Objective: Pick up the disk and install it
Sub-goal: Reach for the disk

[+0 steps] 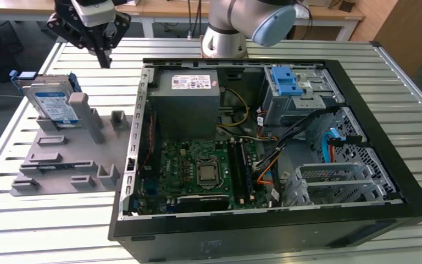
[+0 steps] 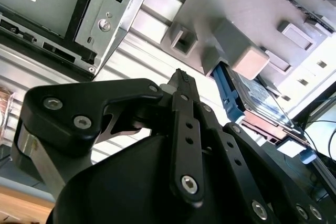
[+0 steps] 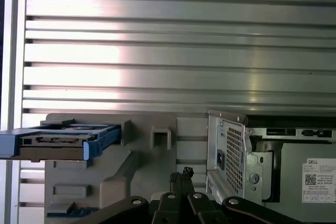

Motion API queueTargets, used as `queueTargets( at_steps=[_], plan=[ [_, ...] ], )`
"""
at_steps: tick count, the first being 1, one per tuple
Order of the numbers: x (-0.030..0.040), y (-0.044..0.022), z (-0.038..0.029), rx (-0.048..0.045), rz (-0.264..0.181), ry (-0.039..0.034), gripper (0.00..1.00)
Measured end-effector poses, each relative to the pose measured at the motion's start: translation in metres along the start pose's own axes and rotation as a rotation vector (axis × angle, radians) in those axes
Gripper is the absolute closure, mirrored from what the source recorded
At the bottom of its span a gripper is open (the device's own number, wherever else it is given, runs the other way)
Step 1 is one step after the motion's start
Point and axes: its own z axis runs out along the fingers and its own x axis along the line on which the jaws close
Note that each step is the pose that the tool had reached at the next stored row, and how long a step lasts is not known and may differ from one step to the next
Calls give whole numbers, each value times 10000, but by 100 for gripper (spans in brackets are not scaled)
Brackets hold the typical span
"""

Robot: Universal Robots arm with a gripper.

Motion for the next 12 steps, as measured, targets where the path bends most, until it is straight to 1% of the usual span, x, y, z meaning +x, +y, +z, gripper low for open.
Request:
queueTargets(
  at_steps=[4, 9, 12],
  plan=[
    [23, 4, 4, -1, -63, 3, 89],
    [48, 13, 10, -4, -334, 13, 89],
    [94, 31, 13, -4, -396, 15, 89]
  ],
)
